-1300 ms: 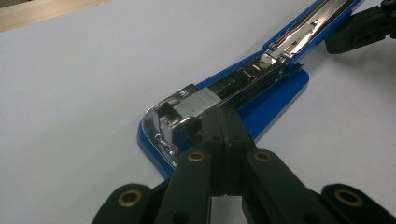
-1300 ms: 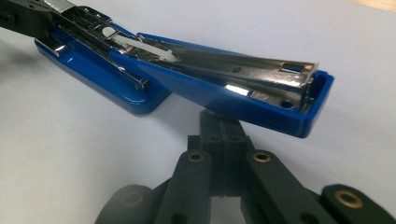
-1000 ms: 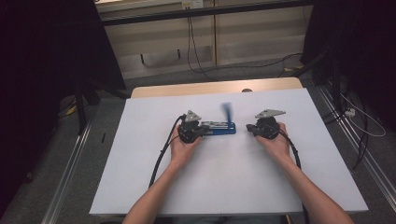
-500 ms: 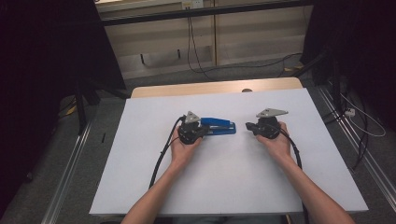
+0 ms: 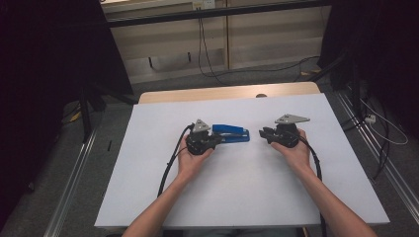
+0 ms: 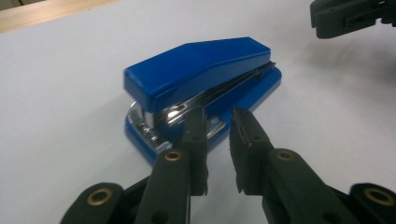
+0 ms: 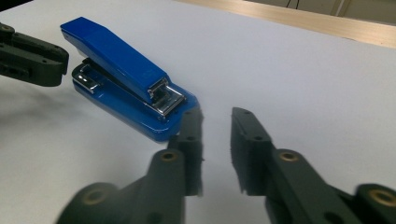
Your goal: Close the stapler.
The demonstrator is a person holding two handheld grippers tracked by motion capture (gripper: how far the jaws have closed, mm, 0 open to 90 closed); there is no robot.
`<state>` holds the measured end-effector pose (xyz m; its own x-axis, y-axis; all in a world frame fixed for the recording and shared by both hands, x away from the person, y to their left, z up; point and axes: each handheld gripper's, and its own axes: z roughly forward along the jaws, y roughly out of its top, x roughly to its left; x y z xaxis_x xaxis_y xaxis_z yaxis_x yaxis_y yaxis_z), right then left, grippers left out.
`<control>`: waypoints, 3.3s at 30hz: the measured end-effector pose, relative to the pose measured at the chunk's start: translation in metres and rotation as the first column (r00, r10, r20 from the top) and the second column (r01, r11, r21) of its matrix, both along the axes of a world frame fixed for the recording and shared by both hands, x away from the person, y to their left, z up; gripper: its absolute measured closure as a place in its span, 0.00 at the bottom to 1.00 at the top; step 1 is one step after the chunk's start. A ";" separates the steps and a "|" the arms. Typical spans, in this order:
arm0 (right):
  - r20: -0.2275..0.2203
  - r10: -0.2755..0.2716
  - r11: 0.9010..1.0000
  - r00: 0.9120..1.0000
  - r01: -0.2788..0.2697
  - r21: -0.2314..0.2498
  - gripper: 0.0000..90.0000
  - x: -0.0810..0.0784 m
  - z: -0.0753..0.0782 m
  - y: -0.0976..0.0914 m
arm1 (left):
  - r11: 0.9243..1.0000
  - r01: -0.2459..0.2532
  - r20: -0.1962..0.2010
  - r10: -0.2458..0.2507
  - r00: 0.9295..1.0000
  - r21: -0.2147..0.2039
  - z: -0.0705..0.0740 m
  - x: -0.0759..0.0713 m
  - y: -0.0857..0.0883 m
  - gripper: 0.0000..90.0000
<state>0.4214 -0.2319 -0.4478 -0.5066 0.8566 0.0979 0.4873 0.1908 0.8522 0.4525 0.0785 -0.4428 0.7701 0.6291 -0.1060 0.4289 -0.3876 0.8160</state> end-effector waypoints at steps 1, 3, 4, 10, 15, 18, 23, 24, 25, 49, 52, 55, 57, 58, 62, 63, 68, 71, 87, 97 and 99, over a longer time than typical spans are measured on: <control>0.006 -0.004 1.000 1.000 0.004 -0.003 0.75 -0.001 0.000 0.001 | 1.000 -0.006 -0.002 0.006 1.000 -0.005 0.001 0.000 0.003 0.84; 0.002 -0.001 1.000 1.000 0.001 0.004 0.69 -0.002 -0.001 0.001 | 1.000 -0.015 0.010 0.015 1.000 -0.003 0.002 0.002 0.007 0.80; 0.004 -0.001 1.000 1.000 0.001 0.008 0.66 -0.003 -0.001 0.001 | 0.999 -0.027 -0.002 0.027 1.000 -0.019 0.003 0.001 0.008 0.76; 0.013 -0.014 0.999 1.000 0.014 0.033 0.51 -0.004 0.001 0.000 | 0.998 -0.056 0.024 0.056 0.998 -0.031 0.006 0.001 0.018 0.58; 0.008 -0.021 0.999 1.000 0.021 0.039 0.32 -0.004 0.000 0.001 | 0.994 -0.099 -0.003 0.099 0.995 -0.043 0.005 0.000 0.022 0.35; -0.001 -0.012 0.999 1.000 0.012 0.037 0.22 -0.005 -0.001 0.003 | 0.993 -0.110 -0.011 0.110 0.994 -0.038 0.006 0.001 0.026 0.24; 0.012 -0.018 0.999 1.000 0.017 0.033 0.08 -0.007 0.002 0.006 | 0.992 -0.122 0.031 0.122 0.992 -0.010 0.009 -0.003 0.029 0.06; 0.018 -0.025 0.999 1.000 0.025 0.028 0.07 -0.007 0.002 0.006 | 0.993 -0.117 0.030 0.118 0.993 -0.020 0.010 -0.005 0.031 0.05; 0.028 -0.038 0.999 0.999 0.037 0.025 0.06 -0.008 0.003 0.006 | 0.993 -0.117 0.024 0.118 0.993 -0.031 0.010 -0.006 0.033 0.05; 0.105 -0.122 0.992 0.987 0.118 0.037 0.03 -0.038 0.013 0.004 | 0.985 -0.165 0.111 0.171 0.979 -0.056 0.022 -0.045 0.079 0.05; 0.127 -0.132 0.991 0.983 0.130 0.029 0.03 -0.044 0.012 0.004 | 0.986 -0.156 0.109 0.161 0.981 -0.053 0.019 -0.050 0.082 0.05; 0.145 -0.153 0.988 0.978 0.150 0.033 0.02 -0.050 0.013 0.003 | 0.987 -0.157 0.109 0.161 0.981 -0.046 0.016 -0.057 0.083 0.05; 0.149 -0.162 0.987 0.975 0.157 0.043 0.02 -0.053 0.013 0.002 | 0.985 -0.160 0.124 0.166 0.978 -0.060 0.018 -0.061 0.085 0.05; 0.149 -0.162 0.987 0.976 0.156 0.048 0.02 -0.054 0.013 0.001 | 0.984 -0.165 0.130 0.173 0.976 -0.067 0.019 -0.064 0.086 0.05; 0.155 -0.168 0.985 0.974 0.160 0.059 0.02 -0.061 0.014 0.001 | 0.982 -0.170 0.117 0.178 0.977 -0.080 0.019 -0.070 0.092 0.05; 0.154 -0.167 0.985 0.974 0.159 0.067 0.02 -0.063 0.014 0.001 | 0.984 -0.163 0.114 0.171 0.979 -0.076 0.019 -0.071 0.094 0.05; 0.167 -0.159 0.986 0.973 0.150 0.067 0.02 -0.070 0.015 0.002 | 0.978 -0.186 0.140 0.198 0.970 -0.092 0.022 -0.077 0.101 0.05; 0.172 -0.159 0.987 0.972 0.150 0.065 0.02 -0.074 0.014 0.001 | 0.977 -0.190 0.148 0.203 0.968 -0.098 0.024 -0.082 0.105 0.05; 0.171 -0.185 0.983 0.968 0.180 0.046 0.02 -0.102 0.013 -0.021 | 0.967 -0.236 0.156 0.249 0.956 -0.099 0.025 -0.102 0.126 0.04; 0.171 -0.234 0.972 0.957 0.227 0.057 0.02 -0.118 0.013 -0.036 | 0.960 -0.266 0.156 0.277 0.948 -0.085 0.027 -0.114 0.139 0.04; 0.172 -0.239 0.971 0.956 0.233 0.055 0.02 -0.121 0.013 -0.038 | 0.959 -0.275 0.173 0.282 0.944 -0.065 0.028 -0.118 0.141 0.04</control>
